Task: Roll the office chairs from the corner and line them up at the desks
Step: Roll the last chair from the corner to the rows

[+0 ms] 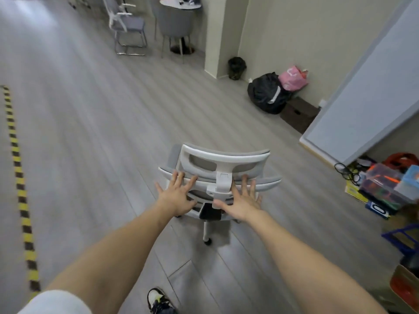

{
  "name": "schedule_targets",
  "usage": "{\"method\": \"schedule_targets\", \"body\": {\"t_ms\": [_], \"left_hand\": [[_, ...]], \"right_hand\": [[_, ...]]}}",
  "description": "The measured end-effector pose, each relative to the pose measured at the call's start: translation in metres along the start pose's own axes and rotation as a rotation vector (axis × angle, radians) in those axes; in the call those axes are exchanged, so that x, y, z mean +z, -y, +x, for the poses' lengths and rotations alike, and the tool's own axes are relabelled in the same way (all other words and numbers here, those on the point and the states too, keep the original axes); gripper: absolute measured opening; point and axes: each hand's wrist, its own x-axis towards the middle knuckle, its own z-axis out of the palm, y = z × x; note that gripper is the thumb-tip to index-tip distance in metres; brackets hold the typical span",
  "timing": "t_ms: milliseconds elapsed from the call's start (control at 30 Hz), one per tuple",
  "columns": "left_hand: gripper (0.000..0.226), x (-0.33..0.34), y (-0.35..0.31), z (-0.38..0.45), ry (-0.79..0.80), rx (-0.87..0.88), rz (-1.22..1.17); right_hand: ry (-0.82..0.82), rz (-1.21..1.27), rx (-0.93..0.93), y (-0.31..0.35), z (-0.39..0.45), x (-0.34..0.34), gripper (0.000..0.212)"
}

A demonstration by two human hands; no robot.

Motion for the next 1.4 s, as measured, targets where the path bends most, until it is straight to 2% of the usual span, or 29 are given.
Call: {"method": "schedule_targets", "body": {"t_ms": [333, 467, 633, 933, 1200, 1400], "left_hand": [[0.091, -0.032, 0.211, 0.011, -0.049, -0.292, -0.168], [0.092, -0.038, 0.283, 0.005, -0.073, -0.415, -0.227], [0.092, -0.047, 0.365, -0.002, -0.126, -0.585, -0.296], [0.092, -0.055, 0.465, -0.008, -0.233, -0.986, -0.447], [0.087, -0.071, 0.552, -0.035, -0.147, -1.307, -0.563], [0.088, -0.077, 0.597, -0.064, -0.126, -1.472, -0.600]], "right_hand": [[0.102, -0.205, -0.310, 0.230, 0.124, -0.017, 0.114], [0.151, -0.273, -0.479, 0.317, 0.166, -0.025, 0.101], [0.097, -0.359, -0.653, 0.409, 0.230, -0.033, 0.092], [0.179, -0.526, -1.010, 0.606, 0.309, -0.019, 0.084], [0.344, -0.774, -1.266, 0.778, 0.317, 0.005, 0.087], [0.354, -0.832, -1.436, 0.876, 0.305, 0.048, 0.086]]}}
